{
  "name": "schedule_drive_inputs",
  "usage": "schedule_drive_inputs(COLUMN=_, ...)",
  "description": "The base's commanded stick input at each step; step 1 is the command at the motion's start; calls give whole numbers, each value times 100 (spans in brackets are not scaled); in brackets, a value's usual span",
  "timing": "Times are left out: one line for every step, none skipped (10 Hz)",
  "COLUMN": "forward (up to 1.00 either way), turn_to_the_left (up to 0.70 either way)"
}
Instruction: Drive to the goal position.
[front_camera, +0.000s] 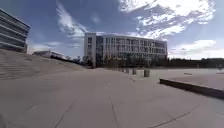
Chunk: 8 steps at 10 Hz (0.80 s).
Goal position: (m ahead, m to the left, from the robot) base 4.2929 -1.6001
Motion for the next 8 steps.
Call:
schedule_drive_inputs(forward=70, turn_to_the_left=0)
schedule_drive_inputs(forward=70, turn_to_the_left=0)
schedule_drive_inputs(forward=70, turn_to_the_left=0)
schedule_drive_inputs(forward=70, turn_to_the_left=0)
schedule_drive_inputs(forward=70, turn_to_the_left=0)
schedule_drive_inputs(forward=70, turn_to_the_left=0)
schedule_drive_inputs(forward=70, turn_to_the_left=0)
schedule_drive_inputs(forward=70, turn_to_the_left=0)
